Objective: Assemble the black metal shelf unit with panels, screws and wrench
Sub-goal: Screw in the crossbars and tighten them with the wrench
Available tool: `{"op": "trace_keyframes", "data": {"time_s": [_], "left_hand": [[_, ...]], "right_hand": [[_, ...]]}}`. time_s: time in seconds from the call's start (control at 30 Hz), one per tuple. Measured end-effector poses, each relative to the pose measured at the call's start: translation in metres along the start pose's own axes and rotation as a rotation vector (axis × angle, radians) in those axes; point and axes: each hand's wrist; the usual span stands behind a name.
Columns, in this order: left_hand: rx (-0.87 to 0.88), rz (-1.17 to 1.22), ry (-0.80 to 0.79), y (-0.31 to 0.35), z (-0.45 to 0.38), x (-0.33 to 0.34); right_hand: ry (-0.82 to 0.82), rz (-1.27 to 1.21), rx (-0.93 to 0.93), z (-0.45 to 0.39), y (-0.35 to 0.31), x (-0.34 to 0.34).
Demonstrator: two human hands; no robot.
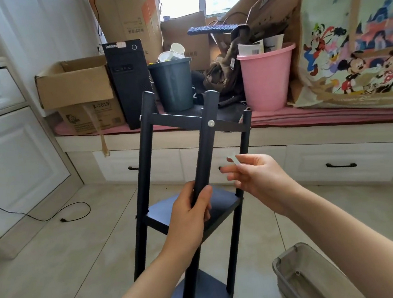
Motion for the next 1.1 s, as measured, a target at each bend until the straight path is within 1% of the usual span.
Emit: {"op": "trace_keyframes", "data": {"time_s": [0.13,0.23,0.3,0.43,0.53,0.63,0.73,0.87,1.0,1.1], "left_hand": [[0.016,-0.043,-0.041,0.002,-0.004,-0.008],[0.018,-0.034,-0.073,0.001,-0.004,-0.015],[0.01,-0.028,-0.092,-0.001,-0.004,-0.018],[-0.053,-0.02,-0.115,0.001,-0.005,-0.026],[-0.049,-0.05,-0.097,0.007,-0.012,-0.038],[-0.019,-0.03,-0.06,0.012,-0.019,-0.046],[-0.002,-0.043,-0.061,0.013,-0.021,-0.048],[0.01,-0.056,-0.1,0.01,-0.016,-0.044],[0.011,-0.06,-0.148,0.014,-0.015,-0.043],[0.023,-0.056,-0.168,0.016,-0.014,-0.041]], "right_hand": [[-0.029,0.069,-0.13,0.005,-0.001,-0.001],[-0.017,0.212,-0.262,0.008,0.0,0.0],[0.016,0.262,-0.323,0.007,0.003,0.0],[0.116,0.245,-0.298,-0.003,0.006,0.007],[0.098,0.222,-0.288,-0.005,0.004,0.019],[0.066,0.229,-0.303,-0.005,0.001,0.034],[0.031,0.315,-0.362,-0.004,-0.001,0.043],[0.037,0.44,-0.45,-0.004,-0.002,0.041],[0.066,0.454,-0.52,-0.002,-0.003,0.038],[0.124,0.447,-0.588,-0.003,-0.005,0.038]]}}
Point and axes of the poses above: each hand's wrist, its own z-axis away from the middle knuckle, its own x-axis out of the palm, y = z × x, and after that the axes turned 12 degrees about y, right-handed
